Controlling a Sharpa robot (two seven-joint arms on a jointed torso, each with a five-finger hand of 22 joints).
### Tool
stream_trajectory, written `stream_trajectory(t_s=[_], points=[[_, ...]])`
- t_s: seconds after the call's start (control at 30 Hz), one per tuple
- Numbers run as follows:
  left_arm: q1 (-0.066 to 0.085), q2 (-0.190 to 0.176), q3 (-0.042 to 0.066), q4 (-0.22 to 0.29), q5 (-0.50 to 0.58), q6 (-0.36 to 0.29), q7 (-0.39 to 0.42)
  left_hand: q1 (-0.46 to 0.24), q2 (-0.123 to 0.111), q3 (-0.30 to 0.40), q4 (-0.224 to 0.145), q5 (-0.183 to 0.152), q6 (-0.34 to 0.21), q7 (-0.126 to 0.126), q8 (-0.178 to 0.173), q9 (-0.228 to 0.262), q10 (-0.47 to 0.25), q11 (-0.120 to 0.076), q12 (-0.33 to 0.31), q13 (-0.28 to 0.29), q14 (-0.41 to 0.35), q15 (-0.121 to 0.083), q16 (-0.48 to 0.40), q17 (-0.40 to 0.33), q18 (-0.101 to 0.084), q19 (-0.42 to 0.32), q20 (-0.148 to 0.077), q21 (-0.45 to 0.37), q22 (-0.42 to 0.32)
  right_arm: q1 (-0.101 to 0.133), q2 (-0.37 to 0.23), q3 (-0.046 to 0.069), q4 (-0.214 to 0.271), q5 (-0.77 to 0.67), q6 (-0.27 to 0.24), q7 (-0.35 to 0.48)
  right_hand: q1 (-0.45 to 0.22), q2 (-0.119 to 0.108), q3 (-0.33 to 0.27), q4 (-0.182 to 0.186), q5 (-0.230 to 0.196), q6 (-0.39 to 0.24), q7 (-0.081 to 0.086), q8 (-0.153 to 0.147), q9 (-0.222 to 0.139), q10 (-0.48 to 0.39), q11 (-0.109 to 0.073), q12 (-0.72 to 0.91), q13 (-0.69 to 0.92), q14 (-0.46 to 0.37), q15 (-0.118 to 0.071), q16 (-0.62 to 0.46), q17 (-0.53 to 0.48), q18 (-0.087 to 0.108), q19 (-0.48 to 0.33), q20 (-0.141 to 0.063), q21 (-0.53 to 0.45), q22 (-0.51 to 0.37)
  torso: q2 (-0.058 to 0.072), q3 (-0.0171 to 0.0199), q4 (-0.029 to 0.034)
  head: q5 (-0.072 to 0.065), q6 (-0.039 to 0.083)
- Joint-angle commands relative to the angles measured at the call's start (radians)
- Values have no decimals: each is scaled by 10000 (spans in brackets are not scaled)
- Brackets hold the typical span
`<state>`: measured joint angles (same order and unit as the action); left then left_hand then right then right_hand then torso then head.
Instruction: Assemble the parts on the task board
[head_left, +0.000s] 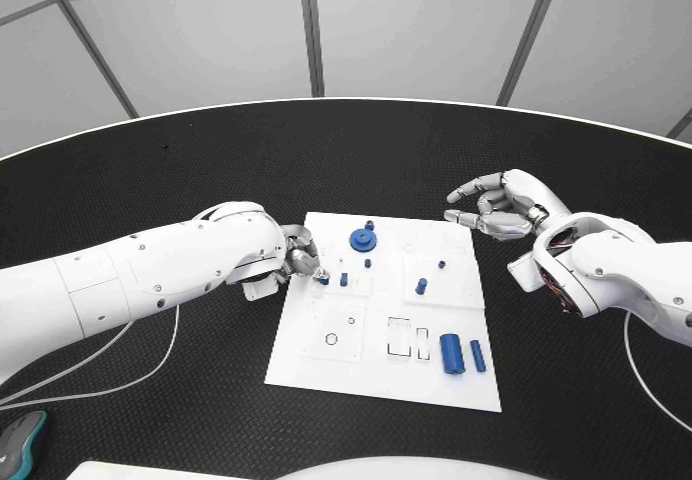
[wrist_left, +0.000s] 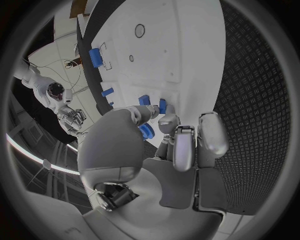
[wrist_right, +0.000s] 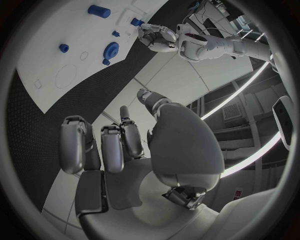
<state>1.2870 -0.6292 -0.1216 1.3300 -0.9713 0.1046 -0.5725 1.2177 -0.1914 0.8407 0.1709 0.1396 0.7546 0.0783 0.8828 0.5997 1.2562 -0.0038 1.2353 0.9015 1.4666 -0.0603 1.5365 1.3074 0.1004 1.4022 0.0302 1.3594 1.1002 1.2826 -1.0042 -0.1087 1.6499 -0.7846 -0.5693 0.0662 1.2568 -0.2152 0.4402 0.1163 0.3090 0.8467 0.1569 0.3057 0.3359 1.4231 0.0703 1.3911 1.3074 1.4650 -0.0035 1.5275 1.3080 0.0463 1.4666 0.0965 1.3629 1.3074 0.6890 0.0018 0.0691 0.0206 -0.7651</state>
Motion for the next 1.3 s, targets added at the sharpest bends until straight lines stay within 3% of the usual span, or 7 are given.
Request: stream_trajectory(t_s=[0.03, 0.77, 0.87, 1.3], points=[[0, 6, 0, -2, 0, 21, -10, -33, 79, 1270, -1192, 53, 74, -33, 56, 10, 66, -20, 34, 9, 789, -96, -11, 1615, -103, 78, -25, 52, 8, 0, 0, 0, 3, 0, -2, 0, -46, -18, -5, 64, 55, -15, -8, 40, -16, 3, -21, 39, 879, 817, -65, -50, 1660, 100, 200, -76, -19, 533, 0, 5, 3, -2, -3], [0, 221, 1, -246, 10, 315, -183, -431, 10, 1110, -1045, -10, 198, -157, 245, 73, 154, -114, -124, -313, 820, -166, 30, 1727, -127, 134, -54, 105, 133, 1, -23, 0, 40, 0, -12, -9, -46, -18, -5, 64, 55, -15, -8, 40, -16, 3, -21, 39, 879, 817, -65, -50, 1660, 100, 200, -76, -19, 533, 0, 6, -4, -39, -59], [0, 253, 1, -281, 10, 319, -189, -474, 18, 1071, -1016, -32, 230, -187, 295, 96, 318, -135, 35, 6, 825, -183, 37, 1745, -132, 146, -63, 117, 160, 1, -27, 0, 45, 0, -14, -10, -46, -18, -5, 64, 55, -15, -8, 40, -16, 3, -21, 39, 879, 817, -65, -50, 1660, 100, 200, -76, -19, 533, 5, 5, -3, -50, -65], [0, 387, 2, -399, 12, 467, -243, -535, 39, 1025, -958, -79, 263, -224, 362, 135, 370, -167, 69, 72, 832, -208, 48, 1773, -136, 157, -81, 127, 183, 1, -38, 0, 67, 0, -10, -14, -46, -18, -5, 64, 55, -15, -8, 40, -16, 3, -21, 39, 879, 817, -65, -50, 1660, 100, 200, -76, -19, 533, 0, 4, -3, -74, -75]])
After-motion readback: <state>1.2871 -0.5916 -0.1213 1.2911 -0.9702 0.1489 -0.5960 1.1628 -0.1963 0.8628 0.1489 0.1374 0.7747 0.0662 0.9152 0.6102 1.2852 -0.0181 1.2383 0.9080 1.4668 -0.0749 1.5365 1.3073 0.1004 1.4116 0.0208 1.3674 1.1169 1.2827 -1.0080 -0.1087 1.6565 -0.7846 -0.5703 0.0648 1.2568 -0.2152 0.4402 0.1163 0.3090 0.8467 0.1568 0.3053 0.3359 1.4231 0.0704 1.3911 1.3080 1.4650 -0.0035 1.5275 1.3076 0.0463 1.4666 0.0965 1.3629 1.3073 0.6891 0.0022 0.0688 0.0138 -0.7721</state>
